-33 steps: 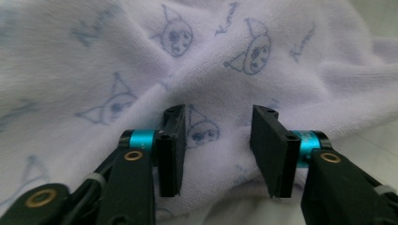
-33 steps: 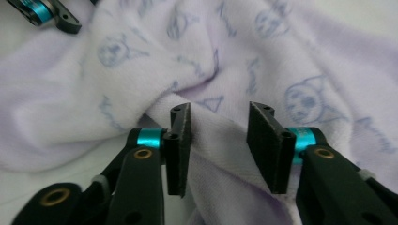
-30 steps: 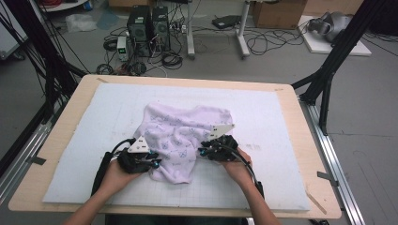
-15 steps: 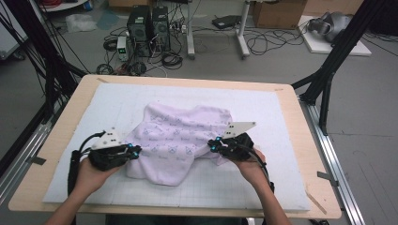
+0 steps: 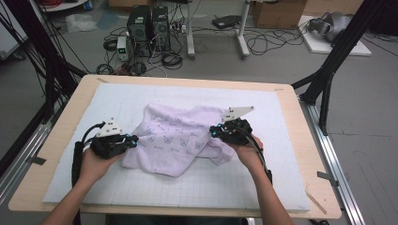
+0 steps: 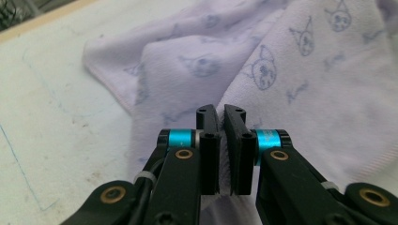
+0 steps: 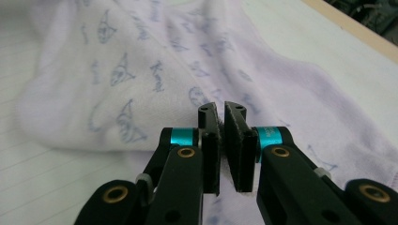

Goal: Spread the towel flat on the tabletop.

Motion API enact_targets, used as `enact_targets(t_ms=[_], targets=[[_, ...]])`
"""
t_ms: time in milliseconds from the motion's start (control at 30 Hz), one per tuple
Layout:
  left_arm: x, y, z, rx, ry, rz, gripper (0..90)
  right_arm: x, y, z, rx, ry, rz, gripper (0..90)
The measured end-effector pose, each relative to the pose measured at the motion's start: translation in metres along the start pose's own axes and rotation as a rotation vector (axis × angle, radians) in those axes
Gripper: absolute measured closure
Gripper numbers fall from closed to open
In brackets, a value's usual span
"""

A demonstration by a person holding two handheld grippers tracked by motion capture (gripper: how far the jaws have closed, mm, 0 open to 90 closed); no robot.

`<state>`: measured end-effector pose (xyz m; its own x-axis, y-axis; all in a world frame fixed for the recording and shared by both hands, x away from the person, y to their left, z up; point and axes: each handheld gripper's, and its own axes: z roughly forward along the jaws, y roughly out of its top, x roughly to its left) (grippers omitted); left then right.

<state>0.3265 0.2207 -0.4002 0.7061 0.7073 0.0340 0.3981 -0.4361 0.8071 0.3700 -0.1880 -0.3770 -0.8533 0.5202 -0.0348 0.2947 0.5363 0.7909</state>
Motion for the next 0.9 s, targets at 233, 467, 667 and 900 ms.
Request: enact_targets(t_ms=[233, 467, 667, 900], targets=[[0.006, -0.001, 0.012, 0.028, -0.014, -0.027, 77.1, -0.015, -0.002, 0.022, 0.018, -0.002, 0.041, 75.8], [0.000, -0.007, -0.017, -0.023, -0.005, -0.008, 59.4, 0.017, -0.007, -0.010, -0.054, -0.001, -0.030, 69.6], [-0.011, -0.025, -0.024, 0.000, -0.025, 0.017, 53.8, 0.047, -0.019, -0.012, -0.041, 0.021, -0.090, 66.3], [-0.012, -0.037, 0.005, 0.098, -0.048, 0.033, 63.5, 0.058, -0.020, 0.033, 0.038, 0.048, -0.120, 60.5]])
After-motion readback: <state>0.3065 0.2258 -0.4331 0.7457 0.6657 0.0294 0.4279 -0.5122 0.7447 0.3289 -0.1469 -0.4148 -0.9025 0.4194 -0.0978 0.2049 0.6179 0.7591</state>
